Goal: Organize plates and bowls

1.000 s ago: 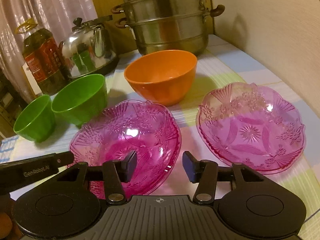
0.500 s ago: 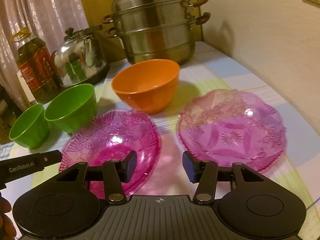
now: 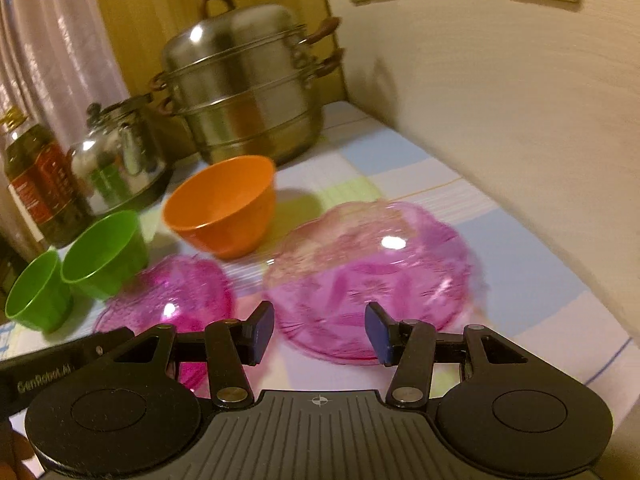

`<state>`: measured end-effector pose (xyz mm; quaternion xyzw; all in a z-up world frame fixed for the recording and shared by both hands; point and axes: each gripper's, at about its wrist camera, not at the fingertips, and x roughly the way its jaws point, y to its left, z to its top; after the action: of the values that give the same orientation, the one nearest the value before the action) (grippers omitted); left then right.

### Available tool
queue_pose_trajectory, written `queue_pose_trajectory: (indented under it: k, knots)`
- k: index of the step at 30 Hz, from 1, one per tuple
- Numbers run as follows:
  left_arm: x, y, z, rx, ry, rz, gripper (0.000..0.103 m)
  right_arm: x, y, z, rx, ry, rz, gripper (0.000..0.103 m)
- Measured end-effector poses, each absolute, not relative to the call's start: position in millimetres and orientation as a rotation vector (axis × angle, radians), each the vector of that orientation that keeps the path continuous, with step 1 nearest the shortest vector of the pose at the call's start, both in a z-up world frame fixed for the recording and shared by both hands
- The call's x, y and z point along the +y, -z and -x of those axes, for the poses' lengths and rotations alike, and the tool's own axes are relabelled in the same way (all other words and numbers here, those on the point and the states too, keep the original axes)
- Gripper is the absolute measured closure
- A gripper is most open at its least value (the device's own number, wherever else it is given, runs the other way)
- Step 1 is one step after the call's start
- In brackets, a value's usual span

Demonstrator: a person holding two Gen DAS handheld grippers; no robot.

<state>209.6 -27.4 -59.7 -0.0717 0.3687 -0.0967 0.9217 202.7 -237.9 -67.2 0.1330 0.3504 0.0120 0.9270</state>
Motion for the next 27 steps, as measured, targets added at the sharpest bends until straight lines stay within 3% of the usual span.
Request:
queue_pose_trajectory:
  k: [27]
  knots:
    - [-109.6,112.3,-215.3,0.816,0.169,0.366,0.078,-339.0,106.4,-224.6,0.803,0.034,-0.452,0.053]
